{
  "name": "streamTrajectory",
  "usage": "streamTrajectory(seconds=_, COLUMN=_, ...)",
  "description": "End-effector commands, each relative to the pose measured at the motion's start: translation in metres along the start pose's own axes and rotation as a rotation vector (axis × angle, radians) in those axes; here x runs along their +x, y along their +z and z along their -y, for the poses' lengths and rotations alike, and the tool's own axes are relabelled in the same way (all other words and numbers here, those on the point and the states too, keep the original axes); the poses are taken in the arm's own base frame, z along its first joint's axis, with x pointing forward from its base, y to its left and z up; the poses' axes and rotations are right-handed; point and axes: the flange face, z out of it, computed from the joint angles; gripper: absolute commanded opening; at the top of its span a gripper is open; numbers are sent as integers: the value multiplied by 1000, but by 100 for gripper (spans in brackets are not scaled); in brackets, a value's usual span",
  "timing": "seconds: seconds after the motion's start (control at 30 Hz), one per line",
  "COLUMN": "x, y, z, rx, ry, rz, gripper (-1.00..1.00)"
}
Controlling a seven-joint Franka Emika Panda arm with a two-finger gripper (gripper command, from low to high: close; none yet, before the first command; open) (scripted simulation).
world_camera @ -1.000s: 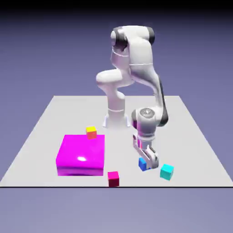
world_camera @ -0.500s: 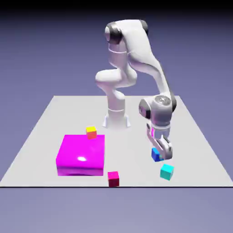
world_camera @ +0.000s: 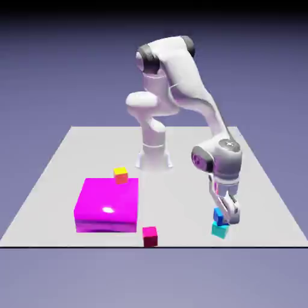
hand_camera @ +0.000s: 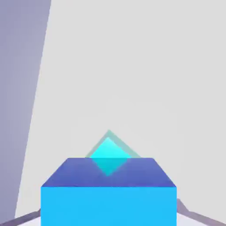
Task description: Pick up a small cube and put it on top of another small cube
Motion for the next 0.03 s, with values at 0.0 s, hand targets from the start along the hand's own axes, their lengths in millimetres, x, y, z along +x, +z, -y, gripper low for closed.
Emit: streamTrajectory(seconds=0.0, x=0, y=-16, z=0, rx=0, ry=1, rz=0, gripper=100)
